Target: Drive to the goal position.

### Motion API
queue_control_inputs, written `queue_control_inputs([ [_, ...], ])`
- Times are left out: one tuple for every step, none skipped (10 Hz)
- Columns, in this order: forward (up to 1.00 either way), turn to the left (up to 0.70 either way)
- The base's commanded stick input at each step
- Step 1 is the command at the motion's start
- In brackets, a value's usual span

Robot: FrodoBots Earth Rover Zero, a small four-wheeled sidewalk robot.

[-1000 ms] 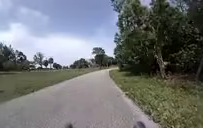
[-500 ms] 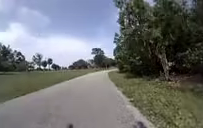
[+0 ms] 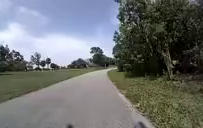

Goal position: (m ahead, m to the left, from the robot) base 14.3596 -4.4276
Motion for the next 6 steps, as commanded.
queue_control_inputs([
  [0.7,0.14],
  [0.7,0.07],
  [0.7,0.0],
  [0.7,0.0],
  [0.7,0.0],
  [0.7,0.0],
])
